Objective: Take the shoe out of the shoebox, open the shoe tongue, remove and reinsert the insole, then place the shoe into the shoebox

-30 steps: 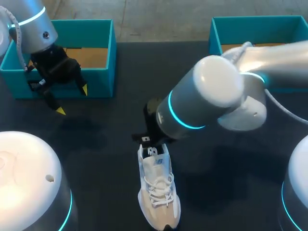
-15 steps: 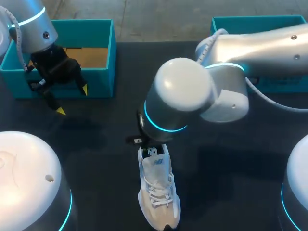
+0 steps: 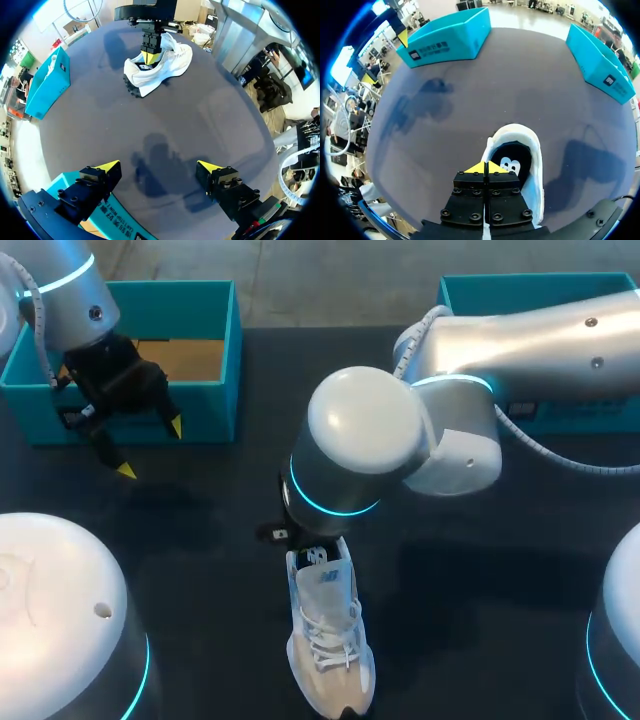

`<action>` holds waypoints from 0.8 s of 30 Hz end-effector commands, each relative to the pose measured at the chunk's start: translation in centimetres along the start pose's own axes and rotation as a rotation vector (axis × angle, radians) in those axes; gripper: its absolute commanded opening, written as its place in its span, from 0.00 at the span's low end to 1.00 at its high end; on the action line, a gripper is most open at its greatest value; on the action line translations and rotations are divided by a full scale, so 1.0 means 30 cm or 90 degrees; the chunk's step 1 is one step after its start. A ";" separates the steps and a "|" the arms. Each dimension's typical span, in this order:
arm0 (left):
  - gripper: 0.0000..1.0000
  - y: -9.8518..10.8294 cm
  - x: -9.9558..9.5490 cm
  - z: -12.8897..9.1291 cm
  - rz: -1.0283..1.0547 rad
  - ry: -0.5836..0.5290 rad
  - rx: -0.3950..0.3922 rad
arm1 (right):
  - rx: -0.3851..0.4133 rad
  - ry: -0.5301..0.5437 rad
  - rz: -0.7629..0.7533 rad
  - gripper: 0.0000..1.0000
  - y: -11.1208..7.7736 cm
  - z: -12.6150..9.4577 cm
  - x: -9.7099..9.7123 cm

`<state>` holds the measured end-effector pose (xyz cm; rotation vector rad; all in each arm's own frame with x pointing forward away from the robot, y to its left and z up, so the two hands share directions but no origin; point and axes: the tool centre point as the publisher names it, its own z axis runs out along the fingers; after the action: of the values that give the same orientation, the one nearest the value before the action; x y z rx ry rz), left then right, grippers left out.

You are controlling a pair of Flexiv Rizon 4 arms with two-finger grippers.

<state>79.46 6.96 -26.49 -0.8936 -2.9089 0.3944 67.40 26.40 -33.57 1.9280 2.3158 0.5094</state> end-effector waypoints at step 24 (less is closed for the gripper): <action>1.00 -0.001 0.002 -0.002 0.000 0.001 -0.002 | -0.004 -0.028 0.028 0.00 -0.015 0.036 -0.023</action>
<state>79.46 6.95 -26.47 -0.8935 -2.9087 0.3941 68.36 25.89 -36.13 1.9727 2.2961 0.4646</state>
